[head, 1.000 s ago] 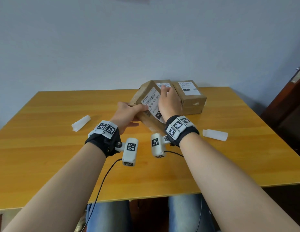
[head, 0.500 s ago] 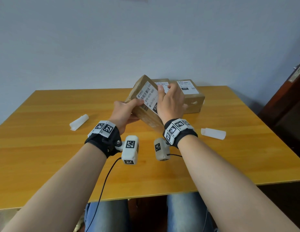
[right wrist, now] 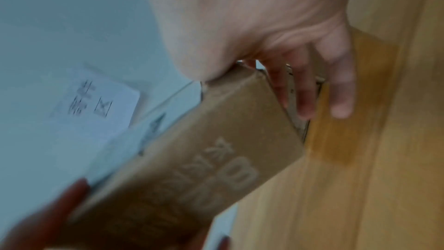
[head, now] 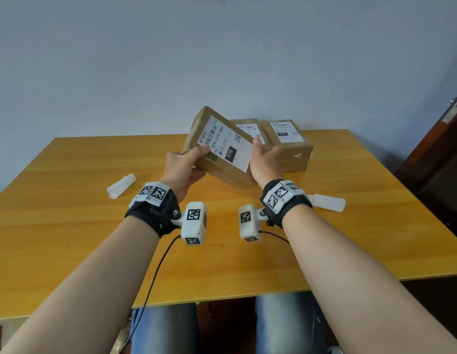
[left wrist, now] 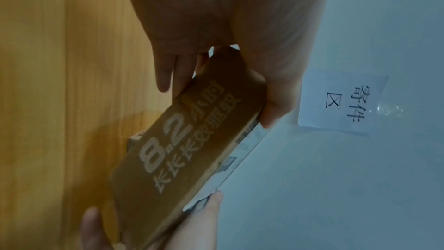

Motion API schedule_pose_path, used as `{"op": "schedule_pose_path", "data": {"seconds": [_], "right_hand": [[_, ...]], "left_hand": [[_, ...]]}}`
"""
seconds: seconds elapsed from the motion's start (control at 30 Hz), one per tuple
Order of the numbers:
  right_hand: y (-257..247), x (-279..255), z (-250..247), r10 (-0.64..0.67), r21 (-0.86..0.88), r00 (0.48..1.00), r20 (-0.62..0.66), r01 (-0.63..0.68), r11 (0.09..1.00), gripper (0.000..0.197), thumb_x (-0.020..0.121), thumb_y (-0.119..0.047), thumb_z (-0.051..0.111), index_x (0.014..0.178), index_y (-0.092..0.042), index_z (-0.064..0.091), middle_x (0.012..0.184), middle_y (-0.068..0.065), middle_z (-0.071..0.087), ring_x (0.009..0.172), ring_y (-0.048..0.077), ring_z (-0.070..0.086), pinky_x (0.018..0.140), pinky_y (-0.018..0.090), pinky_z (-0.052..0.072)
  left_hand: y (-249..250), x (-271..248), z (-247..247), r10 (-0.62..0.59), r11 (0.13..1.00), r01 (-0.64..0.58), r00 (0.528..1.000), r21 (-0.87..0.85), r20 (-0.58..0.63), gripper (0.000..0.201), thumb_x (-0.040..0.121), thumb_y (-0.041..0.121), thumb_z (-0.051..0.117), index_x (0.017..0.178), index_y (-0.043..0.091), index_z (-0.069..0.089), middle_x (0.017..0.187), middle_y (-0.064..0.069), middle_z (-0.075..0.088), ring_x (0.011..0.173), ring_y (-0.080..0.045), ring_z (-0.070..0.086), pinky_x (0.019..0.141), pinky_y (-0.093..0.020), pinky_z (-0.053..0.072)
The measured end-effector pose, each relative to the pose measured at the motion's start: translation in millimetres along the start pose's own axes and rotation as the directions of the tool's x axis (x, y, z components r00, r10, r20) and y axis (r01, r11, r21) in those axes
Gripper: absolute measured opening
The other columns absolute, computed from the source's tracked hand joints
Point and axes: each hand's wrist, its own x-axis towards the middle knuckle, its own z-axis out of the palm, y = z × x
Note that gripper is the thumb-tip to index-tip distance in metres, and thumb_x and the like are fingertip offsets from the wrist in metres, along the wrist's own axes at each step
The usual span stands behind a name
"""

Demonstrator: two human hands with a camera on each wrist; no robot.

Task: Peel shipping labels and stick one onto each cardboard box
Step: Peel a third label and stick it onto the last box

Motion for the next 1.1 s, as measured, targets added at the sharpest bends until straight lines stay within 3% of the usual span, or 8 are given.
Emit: {"op": "schedule_pose_path", "data": {"seconds": [0.07,0.2,0.27,0.37,0.47,0.6,0.77,1.1], "right_hand": [[-7.4,-0.2,-5.9,0.136,0.151,0.985,0.109,-0.151,0.977,0.057,0.100,-0.069,0.030,0.126,-0.018,0.035,0.106,0.003,0.060,0.090,0.027,0.063,0.074,0.052,0.062],[-8.0,8.1,-8.1,0.019,0.078,0.998,0.057,-0.023,0.997,0.060,0.100,-0.068,0.025,0.116,-0.017,0.052,0.099,0.005,0.072,0.084,0.026,0.070,0.075,0.053,0.063],[-4.1,13.7,-9.7,-0.047,0.037,0.999,-0.015,0.048,0.998,0.062,0.101,-0.066,0.023,0.121,-0.016,0.055,0.094,0.002,0.069,0.082,0.025,0.067,0.072,0.042,0.058],[-3.4,15.7,-12.2,-0.157,0.006,0.984,-0.081,0.158,0.987,0.056,0.103,-0.061,0.021,0.095,-0.019,0.058,0.086,0.002,0.063,0.081,0.027,0.063,0.066,0.036,0.043],[-3.2,15.2,-7.7,-0.201,0.003,0.973,-0.109,0.202,0.979,0.068,0.096,-0.071,0.019,0.117,-0.022,0.062,0.117,0.006,0.068,0.111,0.031,0.064,0.090,0.046,0.052],[-8.3,7.4,-3.3,-0.192,-0.077,0.972,-0.138,0.183,0.980,0.070,0.100,-0.066,0.023,0.156,-0.025,0.037,0.161,0.010,0.035,0.146,0.035,0.029,0.114,0.059,0.030],[-13.1,-3.7,2.6,-0.176,-0.175,0.957,-0.231,0.137,0.975,0.071,0.103,-0.066,0.028,0.161,-0.024,0.022,0.162,0.005,0.028,0.144,0.030,0.026,0.108,0.059,0.033],[-14.8,-0.6,4.5,-0.265,-0.179,0.881,-0.391,0.209,0.961,0.064,0.102,-0.065,0.033,0.151,-0.024,0.037,0.149,0.000,0.043,0.136,0.027,0.037,0.099,0.055,0.043]], "left_hand": [[2.4,-1.9,1.1,-0.062,0.998,0.061,0.998,0.025,0.031,0.106,0.054,0.047,0.093,0.140,0.010,0.043,0.132,-0.010,0.066,0.101,-0.028,0.074,0.090,-0.053,0.056],[5.0,-5.3,-1.2,-0.206,0.958,0.183,0.975,0.222,0.082,0.096,0.076,0.038,0.089,0.152,0.026,0.032,0.141,-0.004,0.054,0.124,-0.036,0.057,0.102,-0.072,0.040],[7.2,-8.6,-2.4,-0.261,0.918,0.210,0.959,0.336,0.112,0.101,0.068,0.059,0.087,0.151,0.023,0.042,0.147,-0.001,0.051,0.132,-0.036,0.049,0.103,-0.068,0.040],[7.5,-12.7,-0.7,-0.257,0.885,0.182,0.958,0.428,0.125,0.101,0.062,0.077,0.079,0.141,0.019,0.055,0.138,0.002,0.059,0.128,-0.029,0.054,0.106,-0.064,0.043],[3.2,-11.0,3.1,-0.183,0.899,0.105,0.972,0.426,0.145,0.082,0.066,0.071,0.081,0.132,0.026,0.062,0.126,0.005,0.069,0.119,-0.020,0.063,0.104,-0.055,0.049],[-3.5,-6.1,10.9,-0.118,0.928,0.056,0.982,0.369,0.149,0.073,0.061,0.053,0.085,0.123,0.019,0.067,0.114,0.001,0.077,0.115,-0.019,0.069,0.100,-0.041,0.055],[-10.3,-6.6,21.4,-0.076,0.932,0.016,0.986,0.363,0.152,0.075,0.061,0.042,0.093,0.121,0.012,0.061,0.112,-0.003,0.077,0.103,-0.020,0.075,0.096,-0.040,0.060],[-4.0,-19.1,22.5,0.050,0.932,-0.106,0.985,0.346,0.166,0.056,0.073,0.021,0.092,0.116,0.009,0.059,0.112,-0.006,0.073,0.098,-0.019,0.076,0.085,-0.034,0.063]]}}
